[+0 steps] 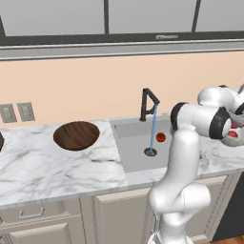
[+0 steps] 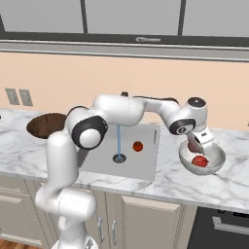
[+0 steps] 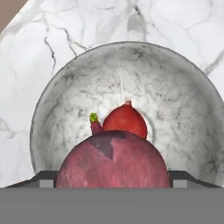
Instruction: Pick the onions from the sink and place them in one bowl. Place the tomato in the other bowl. Then turn off the sink faucet.
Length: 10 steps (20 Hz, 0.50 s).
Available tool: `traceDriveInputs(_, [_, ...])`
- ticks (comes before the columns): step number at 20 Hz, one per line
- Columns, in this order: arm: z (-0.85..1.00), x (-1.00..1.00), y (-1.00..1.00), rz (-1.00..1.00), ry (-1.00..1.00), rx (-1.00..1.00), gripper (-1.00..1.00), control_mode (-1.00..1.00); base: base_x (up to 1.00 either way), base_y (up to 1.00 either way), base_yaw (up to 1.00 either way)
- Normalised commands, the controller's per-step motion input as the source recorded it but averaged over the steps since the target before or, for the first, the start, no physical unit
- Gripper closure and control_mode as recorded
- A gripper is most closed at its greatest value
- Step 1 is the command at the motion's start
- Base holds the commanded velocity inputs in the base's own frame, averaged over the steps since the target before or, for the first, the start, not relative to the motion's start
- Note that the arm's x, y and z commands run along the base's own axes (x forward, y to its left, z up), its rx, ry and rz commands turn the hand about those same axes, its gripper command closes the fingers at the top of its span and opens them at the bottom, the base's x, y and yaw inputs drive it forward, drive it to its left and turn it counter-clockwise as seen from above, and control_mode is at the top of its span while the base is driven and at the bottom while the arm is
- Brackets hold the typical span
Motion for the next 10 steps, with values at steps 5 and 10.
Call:
traceDriveInputs(5, [-0.44, 0.51, -0.58, 0.15, 0.09, 0.01, 1.0, -1.0, 0.0, 0.0, 0.0])
traceDriveInputs(10, [-0.21, 0.31, -0.29, 0.08, 0.07, 0.0, 1.0, -1.0, 0.0, 0.0, 0.0])
